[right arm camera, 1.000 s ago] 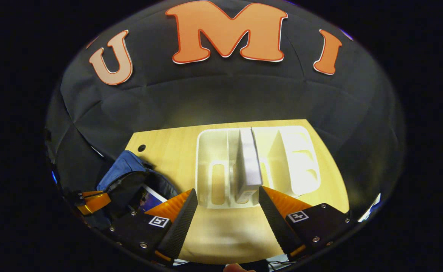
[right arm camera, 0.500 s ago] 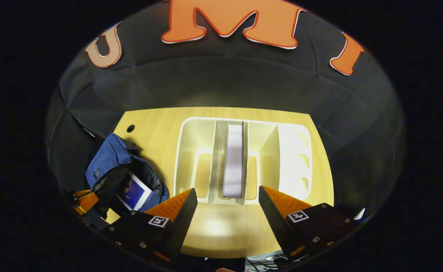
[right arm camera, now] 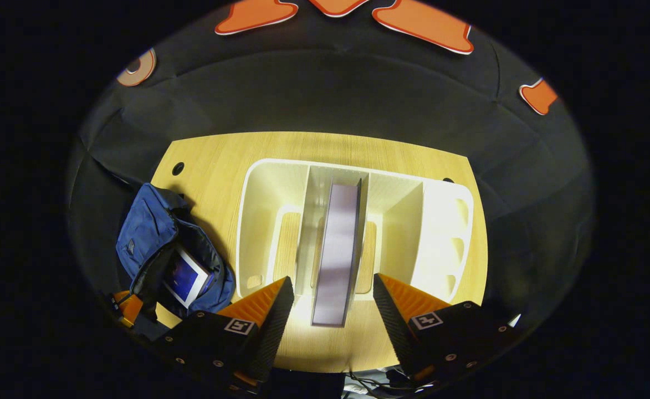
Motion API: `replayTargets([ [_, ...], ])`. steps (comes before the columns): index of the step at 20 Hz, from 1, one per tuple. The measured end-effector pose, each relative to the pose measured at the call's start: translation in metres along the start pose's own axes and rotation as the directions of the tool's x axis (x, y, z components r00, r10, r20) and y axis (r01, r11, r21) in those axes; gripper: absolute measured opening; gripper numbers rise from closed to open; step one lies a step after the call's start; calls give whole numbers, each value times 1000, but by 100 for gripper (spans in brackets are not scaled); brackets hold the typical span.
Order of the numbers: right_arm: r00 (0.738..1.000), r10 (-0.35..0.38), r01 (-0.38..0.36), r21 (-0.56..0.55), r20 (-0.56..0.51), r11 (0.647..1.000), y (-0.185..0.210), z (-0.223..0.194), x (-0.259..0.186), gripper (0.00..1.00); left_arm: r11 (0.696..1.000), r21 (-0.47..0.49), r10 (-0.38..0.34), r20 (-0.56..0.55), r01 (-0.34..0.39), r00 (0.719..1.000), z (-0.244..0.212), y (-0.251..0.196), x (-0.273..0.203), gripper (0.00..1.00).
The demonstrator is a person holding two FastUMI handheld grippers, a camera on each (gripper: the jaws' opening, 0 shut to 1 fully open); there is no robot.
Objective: Open the schoolbag, grab two books from the bookshelf and put them into the schoolbag.
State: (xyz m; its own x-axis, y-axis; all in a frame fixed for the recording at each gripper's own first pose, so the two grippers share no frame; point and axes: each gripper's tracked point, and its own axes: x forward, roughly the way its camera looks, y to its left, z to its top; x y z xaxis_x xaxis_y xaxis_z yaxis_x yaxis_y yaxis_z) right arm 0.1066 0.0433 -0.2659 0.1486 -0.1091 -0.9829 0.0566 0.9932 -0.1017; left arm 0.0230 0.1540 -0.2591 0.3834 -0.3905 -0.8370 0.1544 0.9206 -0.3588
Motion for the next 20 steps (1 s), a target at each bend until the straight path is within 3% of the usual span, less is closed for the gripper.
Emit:
replayTargets([
  [2, 999, -16, 17, 21, -34, 1000, -2, -2, 8, 76, 1000, -13, -2, 0, 2, 1000, -2, 0, 0, 2],
  [3, 999, -25, 26, 24, -44, 999, -5, -1, 12, 60, 1000, -16, -3, 0, 3, 1000, -3, 0, 0, 2],
  [4, 998, -26, 28, 36, -51, 999, -6, 0, 14, 56, 1000, -19, -2, -1, 2, 1000, -3, 0, 0, 2],
  [5, 998, -15, 18, 55, -57, 998, -4, 1, 16, 38, 1000, -19, -2, -1, 2, 1000, -4, 0, 0, 2],
  [13, 998, 50, -46, 74, -43, 996, -8, 2, -19, 29, 1000, -18, 1, -11, -1, 1000, -3, -1, 4, 2],
  [20, 981, 155, -171, 149, 116, 974, -30, 13, -104, 28, 1000, 6, 14, -10, -14, 1000, 6, -6, 4, 2],
])
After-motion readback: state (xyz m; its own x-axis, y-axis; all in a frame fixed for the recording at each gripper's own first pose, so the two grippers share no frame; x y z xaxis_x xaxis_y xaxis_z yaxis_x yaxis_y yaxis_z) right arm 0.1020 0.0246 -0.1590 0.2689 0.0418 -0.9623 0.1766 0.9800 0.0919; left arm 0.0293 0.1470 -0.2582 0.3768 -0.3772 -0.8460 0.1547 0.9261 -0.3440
